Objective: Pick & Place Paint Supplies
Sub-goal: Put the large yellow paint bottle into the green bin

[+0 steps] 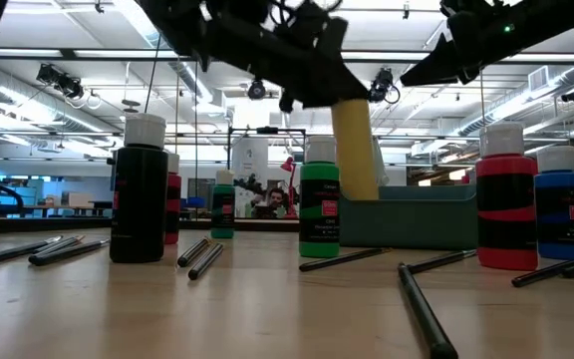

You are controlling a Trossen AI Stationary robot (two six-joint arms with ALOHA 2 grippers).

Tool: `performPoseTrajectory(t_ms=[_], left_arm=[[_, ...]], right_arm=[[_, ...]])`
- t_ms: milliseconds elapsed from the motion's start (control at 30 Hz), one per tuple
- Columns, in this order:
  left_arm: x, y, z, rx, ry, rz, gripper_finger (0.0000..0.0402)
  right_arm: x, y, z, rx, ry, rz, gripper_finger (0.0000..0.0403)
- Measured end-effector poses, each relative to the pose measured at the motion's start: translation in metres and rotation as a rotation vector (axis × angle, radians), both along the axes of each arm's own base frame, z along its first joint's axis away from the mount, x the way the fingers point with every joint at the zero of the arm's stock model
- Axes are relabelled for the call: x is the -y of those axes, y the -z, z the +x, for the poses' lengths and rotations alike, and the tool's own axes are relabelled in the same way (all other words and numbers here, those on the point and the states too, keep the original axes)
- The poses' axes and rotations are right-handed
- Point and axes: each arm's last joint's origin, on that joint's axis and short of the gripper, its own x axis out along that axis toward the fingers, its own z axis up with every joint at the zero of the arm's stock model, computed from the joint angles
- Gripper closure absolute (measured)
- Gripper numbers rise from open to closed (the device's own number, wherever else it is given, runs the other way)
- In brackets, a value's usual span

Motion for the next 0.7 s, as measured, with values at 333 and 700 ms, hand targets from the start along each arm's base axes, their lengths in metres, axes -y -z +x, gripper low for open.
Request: performPoseTrajectory(t_ms=[333, 700], left_arm=[[-0.026, 0.03, 0.007, -0.045, -0.088, -0.09, 0.0271], [-0.035, 0.03, 0.006, -0.084, -0.101, 0.03, 0.0229]], right_arm=[[0.0, -0.002, 0.0, -0.006, -0.009, -0.042, 0.0266], [0.0, -0.002, 0.0, -0.035, -0.022, -0.091, 0.0266]])
